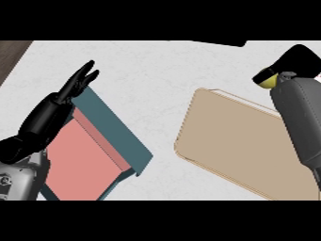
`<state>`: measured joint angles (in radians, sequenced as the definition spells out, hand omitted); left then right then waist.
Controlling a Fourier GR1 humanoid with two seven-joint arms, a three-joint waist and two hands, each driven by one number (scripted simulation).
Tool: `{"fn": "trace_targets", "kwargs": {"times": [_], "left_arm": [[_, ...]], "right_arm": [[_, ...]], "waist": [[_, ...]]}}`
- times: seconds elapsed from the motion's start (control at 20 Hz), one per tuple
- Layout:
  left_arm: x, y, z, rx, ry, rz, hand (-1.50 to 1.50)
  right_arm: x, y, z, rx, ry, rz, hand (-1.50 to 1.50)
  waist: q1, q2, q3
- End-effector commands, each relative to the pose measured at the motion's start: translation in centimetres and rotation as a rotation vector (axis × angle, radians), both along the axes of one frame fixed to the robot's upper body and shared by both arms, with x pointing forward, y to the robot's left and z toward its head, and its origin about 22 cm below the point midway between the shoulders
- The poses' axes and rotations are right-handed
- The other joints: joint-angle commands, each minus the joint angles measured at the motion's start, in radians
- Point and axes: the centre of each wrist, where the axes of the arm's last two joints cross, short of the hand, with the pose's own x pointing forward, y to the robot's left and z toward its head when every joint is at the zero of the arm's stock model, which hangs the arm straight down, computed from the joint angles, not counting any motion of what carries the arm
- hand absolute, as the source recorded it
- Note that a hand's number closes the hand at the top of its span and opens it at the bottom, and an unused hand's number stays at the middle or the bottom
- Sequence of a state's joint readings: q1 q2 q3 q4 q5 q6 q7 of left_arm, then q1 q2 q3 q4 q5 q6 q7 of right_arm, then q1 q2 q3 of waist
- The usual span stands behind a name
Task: Pick the lemon from the tray and place it in the plate
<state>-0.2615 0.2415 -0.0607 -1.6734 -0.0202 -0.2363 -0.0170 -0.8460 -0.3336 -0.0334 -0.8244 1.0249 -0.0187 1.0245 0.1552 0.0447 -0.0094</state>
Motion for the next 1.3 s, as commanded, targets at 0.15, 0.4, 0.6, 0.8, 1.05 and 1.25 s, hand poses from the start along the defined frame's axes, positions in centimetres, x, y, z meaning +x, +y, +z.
{"fn": "trace_targets", "kwargs": {"times": [0.15,0.4,0.6,0.8,1.05,1.25], "left_arm": [[0.6,-1.3,-0.2,0.009,0.026,-0.033,0.00],[0.7,-1.2,-0.5,0.000,0.046,-0.006,0.00],[1.0,-1.2,-0.3,0.004,0.032,-0.006,0.00],[0.6,-0.6,-0.8,-0.003,0.044,0.019,0.00],[0.5,-0.5,-0.7,-0.031,0.043,0.015,0.00],[0.7,-0.1,-0.4,-0.001,0.045,0.037,0.00]], "right_arm": [[2.7,5.2,4.4,-0.165,-0.131,-0.321,1.50],[3.8,5.5,6.4,-0.266,-0.176,-0.409,1.50],[4.3,4.3,6.1,-0.321,-0.140,-0.451,1.50],[4.5,3.9,6.2,-0.307,-0.203,-0.470,1.50],[4.4,1.0,5.3,-0.332,-0.243,-0.503,1.50],[3.9,-0.9,4.2,-0.331,-0.317,-0.525,1.50]], "waist": [[0.012,0.004,0.003],[-0.010,-0.001,0.005],[-0.021,0.007,0.007],[-0.037,-0.004,0.009],[-0.044,0.001,0.010],[-0.065,-0.005,0.012]]}}
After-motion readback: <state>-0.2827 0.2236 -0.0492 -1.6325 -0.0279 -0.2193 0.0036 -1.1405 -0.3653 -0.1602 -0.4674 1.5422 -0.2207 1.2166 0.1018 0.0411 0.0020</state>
